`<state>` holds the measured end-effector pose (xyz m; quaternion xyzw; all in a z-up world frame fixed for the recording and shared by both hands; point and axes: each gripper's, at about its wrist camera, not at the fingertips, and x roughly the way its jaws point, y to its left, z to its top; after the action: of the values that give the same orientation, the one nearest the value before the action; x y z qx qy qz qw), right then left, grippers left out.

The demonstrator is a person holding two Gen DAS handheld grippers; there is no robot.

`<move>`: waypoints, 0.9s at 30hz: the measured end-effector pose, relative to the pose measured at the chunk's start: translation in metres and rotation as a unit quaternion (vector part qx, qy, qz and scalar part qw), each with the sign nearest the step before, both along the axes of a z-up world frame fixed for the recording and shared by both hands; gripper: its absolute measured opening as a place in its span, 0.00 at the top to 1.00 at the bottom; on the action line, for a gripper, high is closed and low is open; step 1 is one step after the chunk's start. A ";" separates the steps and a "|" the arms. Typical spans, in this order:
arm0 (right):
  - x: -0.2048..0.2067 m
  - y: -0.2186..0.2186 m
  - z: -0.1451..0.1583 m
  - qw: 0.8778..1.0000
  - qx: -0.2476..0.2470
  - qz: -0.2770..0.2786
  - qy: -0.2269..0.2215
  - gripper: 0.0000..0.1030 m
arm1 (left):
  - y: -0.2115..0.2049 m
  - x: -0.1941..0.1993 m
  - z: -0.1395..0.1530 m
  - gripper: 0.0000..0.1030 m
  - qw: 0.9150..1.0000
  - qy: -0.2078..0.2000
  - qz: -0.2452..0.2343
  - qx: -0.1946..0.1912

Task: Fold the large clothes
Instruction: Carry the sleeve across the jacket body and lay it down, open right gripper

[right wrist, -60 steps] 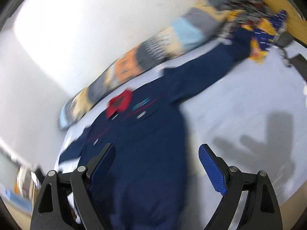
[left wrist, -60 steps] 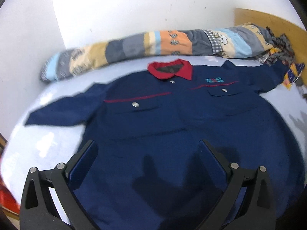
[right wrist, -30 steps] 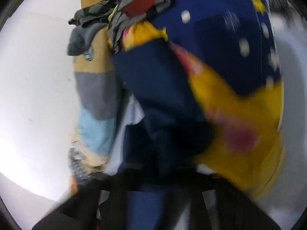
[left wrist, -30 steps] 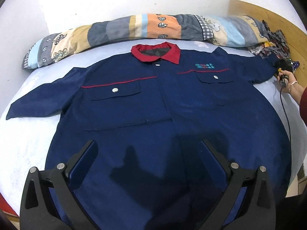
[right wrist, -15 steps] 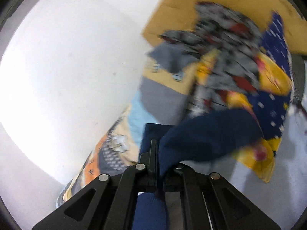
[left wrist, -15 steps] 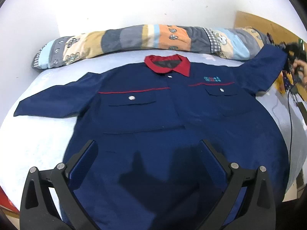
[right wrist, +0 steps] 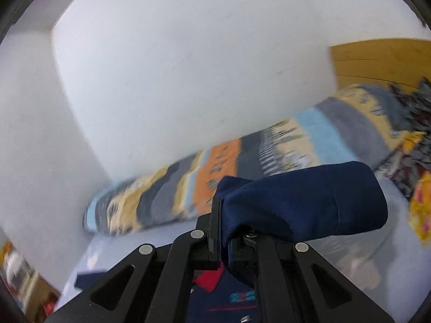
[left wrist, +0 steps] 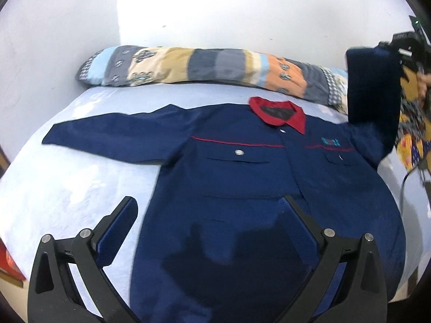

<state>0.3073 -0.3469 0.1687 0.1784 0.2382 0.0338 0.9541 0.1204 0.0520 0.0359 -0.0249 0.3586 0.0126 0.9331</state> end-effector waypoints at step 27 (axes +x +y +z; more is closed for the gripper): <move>-0.022 0.272 -0.186 0.933 -0.219 0.238 0.156 0.48 | 0.103 -0.008 0.004 0.00 0.989 -0.003 0.111 -0.100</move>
<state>0.2856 -0.0752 -0.0171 -0.0933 0.4211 0.1784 0.8844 0.1123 0.1546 0.0403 -0.1574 0.3506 0.0801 0.9197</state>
